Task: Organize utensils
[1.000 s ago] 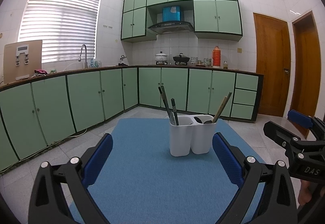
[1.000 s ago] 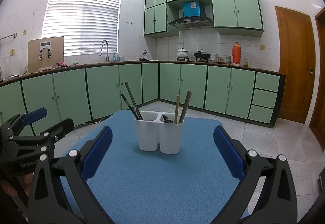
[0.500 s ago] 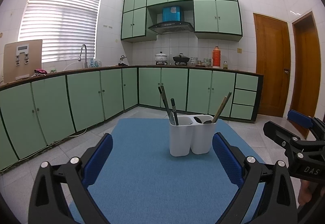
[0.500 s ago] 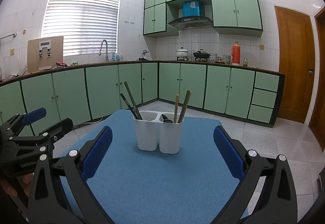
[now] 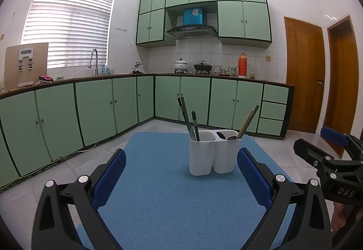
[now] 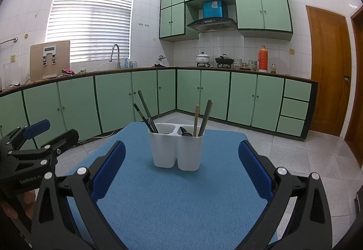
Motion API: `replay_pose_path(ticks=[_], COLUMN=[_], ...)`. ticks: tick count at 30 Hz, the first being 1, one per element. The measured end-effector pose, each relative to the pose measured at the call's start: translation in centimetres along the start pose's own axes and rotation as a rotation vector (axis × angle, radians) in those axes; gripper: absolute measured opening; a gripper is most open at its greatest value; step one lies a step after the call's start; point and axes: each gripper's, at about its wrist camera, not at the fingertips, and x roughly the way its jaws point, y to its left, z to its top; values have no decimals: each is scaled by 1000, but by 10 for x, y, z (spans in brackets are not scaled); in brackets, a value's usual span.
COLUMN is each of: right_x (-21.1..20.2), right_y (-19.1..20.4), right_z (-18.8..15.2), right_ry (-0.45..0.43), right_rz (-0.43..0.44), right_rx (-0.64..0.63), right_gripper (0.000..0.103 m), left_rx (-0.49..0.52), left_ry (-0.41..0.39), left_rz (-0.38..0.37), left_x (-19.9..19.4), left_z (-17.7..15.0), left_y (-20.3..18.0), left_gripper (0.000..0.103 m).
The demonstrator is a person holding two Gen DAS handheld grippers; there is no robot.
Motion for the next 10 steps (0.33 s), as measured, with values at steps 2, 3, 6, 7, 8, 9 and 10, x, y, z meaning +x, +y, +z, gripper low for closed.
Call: replay_pose_path(ticks=[2, 3, 6, 7, 8, 9, 10], right_x=[0, 0, 0, 0, 0, 0, 0], right_y=[0, 0, 0, 0, 0, 0, 0], right_z=[0, 0, 0, 0, 0, 0, 0], right_ry=[0, 0, 0, 0, 0, 0, 0], right_rz=[-1, -1, -2, -2, -2, -1, -1], right_rx=[-2, -2, -2, -3, -3, -2, -2], right_gripper=[97, 97, 97, 97, 97, 97, 97], left_rx=[1, 0, -1, -2, -2, -2, -2], left_ry=[0, 1, 0, 0, -1, -1, -1], left_rz=[1, 1, 1, 2, 2, 2, 2], left_x=[0, 0, 0, 0, 1, 0, 0], left_z=[0, 0, 0, 0, 0, 0, 0], left_y=[0, -1, 0, 0, 0, 0, 0], left_gripper=[96, 96, 96, 96, 96, 96, 96])
